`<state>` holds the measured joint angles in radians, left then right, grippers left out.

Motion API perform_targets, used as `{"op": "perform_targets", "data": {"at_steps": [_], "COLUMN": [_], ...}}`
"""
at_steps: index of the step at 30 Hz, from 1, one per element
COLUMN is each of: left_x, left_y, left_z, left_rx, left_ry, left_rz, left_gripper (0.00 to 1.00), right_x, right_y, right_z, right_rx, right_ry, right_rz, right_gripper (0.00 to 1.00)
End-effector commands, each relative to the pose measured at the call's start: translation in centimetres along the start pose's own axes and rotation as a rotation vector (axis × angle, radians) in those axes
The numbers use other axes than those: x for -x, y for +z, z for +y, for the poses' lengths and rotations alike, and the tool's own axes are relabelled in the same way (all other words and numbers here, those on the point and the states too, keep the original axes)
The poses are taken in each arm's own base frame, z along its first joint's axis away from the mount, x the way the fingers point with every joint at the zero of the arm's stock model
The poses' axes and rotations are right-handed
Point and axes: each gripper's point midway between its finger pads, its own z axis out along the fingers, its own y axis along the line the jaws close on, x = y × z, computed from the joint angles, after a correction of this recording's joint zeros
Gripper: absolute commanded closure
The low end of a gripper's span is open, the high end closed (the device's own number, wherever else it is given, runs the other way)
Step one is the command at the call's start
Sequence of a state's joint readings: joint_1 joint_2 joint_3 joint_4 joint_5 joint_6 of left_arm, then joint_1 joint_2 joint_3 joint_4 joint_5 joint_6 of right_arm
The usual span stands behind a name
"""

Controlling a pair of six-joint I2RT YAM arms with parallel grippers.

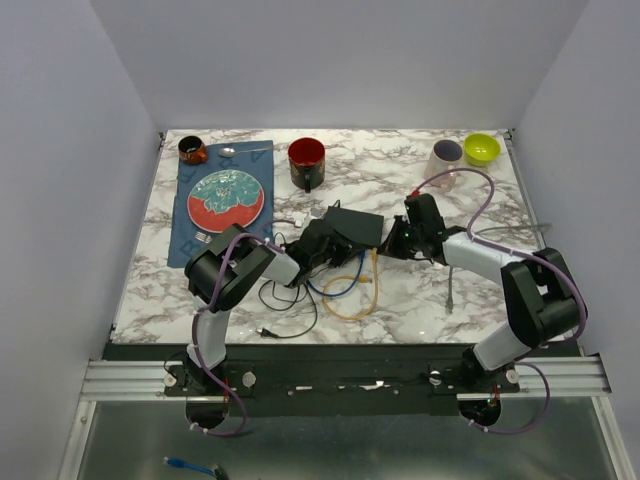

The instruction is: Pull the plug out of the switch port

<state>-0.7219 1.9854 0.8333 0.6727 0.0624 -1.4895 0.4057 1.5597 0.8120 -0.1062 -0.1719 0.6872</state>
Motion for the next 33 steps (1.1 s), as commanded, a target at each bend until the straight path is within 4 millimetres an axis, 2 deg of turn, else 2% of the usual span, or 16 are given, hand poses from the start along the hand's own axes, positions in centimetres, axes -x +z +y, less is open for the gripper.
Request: {"op": "perform_targets", "data": {"at_steps": [1, 9, 15, 20, 25, 33], "left_x": [-0.2, -1.0, -1.3, -1.4, -1.4, -1.3], "left_y": [0.2, 0.5, 0.3, 0.0, 0.0, 0.0], "left_z": [2.5, 2.7, 3.0, 3.4, 3.3, 3.3], "left_rx": [0.059, 0.055, 0.059, 0.064, 0.060, 0.059], "left_ry": [0.001, 0.006, 0.015, 0.011, 0.010, 0.009], "left_rz": [0.014, 0.055, 0.068, 0.066, 0.063, 0.063], "left_gripper": [1.00, 1.00, 1.00, 1.00, 1.00, 1.00], "right_x": [-1.2, -1.6, -0.9, -0.1, -0.2, -0.4], "right_y": [0.8, 2.5, 3.1, 2.4, 1.2, 1.3], "right_z": [-1.0, -0.9, -0.3, 0.6, 0.9, 1.7], "right_rx": [-0.043, -0.050, -0.041, -0.023, -0.024, -0.018], "right_ry": [-0.025, -0.016, -0.010, -0.025, -0.053, -0.075], "right_rz": [0.039, 0.077, 0.069, 0.040, 0.018, 0.023], "right_gripper": [0.99, 0.99, 0.99, 0.99, 0.99, 0.99]}}
